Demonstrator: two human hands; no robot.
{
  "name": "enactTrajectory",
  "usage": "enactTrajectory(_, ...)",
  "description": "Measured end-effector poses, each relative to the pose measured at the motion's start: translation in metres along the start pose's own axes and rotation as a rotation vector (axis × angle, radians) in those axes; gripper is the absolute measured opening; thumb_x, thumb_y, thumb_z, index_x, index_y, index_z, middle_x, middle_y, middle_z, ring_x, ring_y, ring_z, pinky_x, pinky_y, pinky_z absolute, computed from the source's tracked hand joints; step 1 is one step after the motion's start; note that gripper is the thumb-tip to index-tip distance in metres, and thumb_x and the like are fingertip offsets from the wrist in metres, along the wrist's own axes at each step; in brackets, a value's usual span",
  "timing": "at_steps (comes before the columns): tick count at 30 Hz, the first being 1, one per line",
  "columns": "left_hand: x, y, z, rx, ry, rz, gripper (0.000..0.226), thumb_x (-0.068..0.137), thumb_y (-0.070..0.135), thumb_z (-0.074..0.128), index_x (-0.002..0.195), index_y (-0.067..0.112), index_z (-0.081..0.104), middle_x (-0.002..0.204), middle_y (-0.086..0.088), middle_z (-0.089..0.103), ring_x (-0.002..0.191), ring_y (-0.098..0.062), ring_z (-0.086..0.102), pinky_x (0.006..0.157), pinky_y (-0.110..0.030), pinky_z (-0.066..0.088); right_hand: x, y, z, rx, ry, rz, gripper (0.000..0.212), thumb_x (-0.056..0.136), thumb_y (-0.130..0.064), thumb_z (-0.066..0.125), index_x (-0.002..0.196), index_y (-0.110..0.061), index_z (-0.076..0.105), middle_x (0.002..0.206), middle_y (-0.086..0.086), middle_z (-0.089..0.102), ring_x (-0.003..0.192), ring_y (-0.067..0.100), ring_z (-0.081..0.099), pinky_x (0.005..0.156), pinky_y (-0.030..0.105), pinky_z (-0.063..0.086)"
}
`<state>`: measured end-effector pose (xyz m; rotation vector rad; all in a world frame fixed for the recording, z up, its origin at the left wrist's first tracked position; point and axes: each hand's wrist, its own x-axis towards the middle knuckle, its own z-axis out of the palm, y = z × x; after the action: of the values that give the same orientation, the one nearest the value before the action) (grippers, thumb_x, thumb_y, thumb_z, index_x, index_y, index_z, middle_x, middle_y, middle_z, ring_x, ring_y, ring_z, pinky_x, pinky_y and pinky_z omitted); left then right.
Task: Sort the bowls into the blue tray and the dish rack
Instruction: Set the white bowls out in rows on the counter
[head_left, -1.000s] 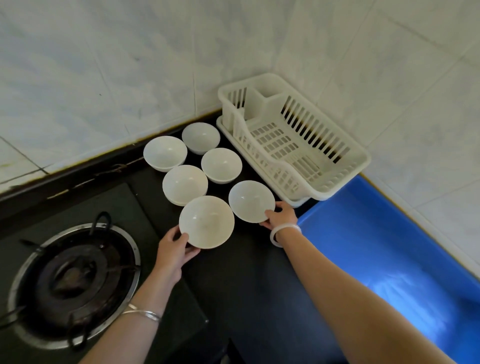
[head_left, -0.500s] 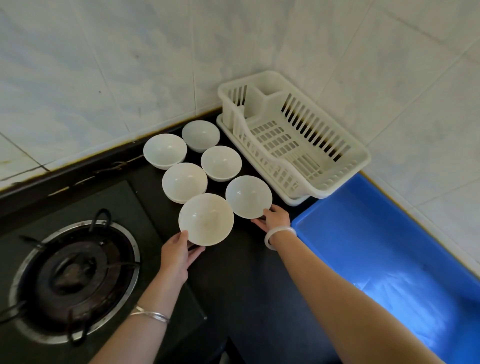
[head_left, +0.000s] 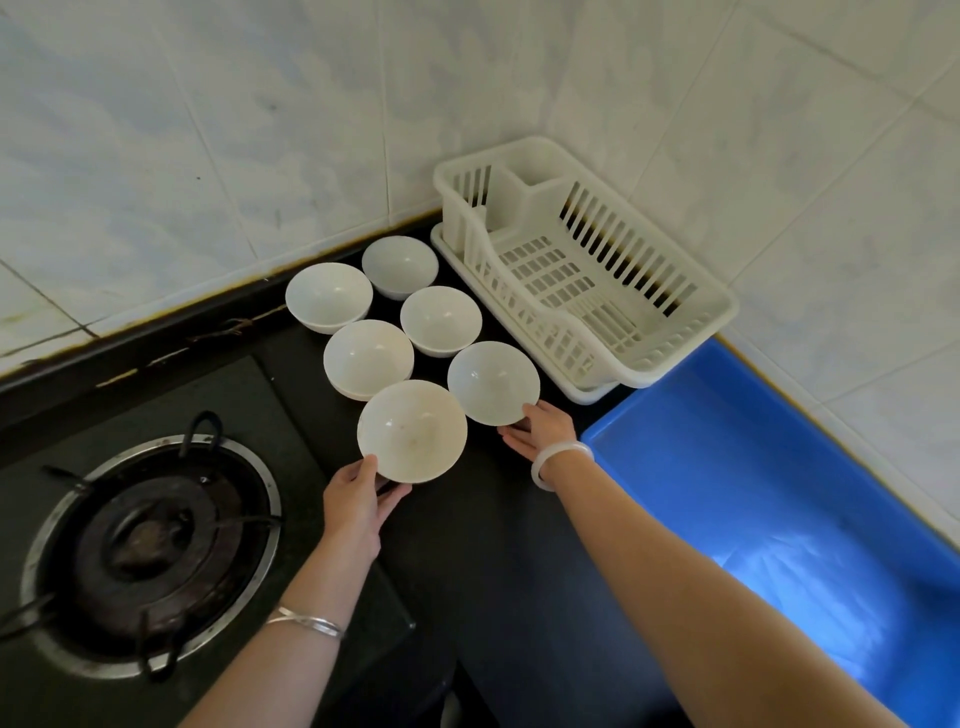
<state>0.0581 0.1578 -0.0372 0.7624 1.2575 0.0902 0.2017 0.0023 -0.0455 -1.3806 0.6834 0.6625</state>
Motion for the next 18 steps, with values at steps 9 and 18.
enactTrajectory(9,-0.038,-0.035,-0.007,0.233,-0.085,0.148,0.045,0.097,0.022,0.044,0.140,0.012,0.037,0.140,-0.013,0.047,0.119,-0.027,0.055,0.099,-0.038,0.046,-0.041,0.005,-0.043,-0.279,-0.071,-0.158,0.035,0.097,-0.028,0.044,0.131,-0.018,0.049,0.117,0.006,0.064,0.086,0.018,0.066,0.067,0.025,0.054)
enactTrajectory(18,-0.107,-0.112,0.021,0.766,-0.505,0.272,0.025,0.096,0.018,0.045,0.114,0.011,0.061,0.107,-0.007,0.064,0.089,-0.014,0.065,0.076,-0.023,0.052,-0.136,0.050,-0.172,-0.590,0.127,-0.451,0.018,0.094,-0.021,0.046,0.094,-0.025,0.063,0.078,-0.009,0.068,0.060,0.009,0.063,0.062,0.022,0.053)
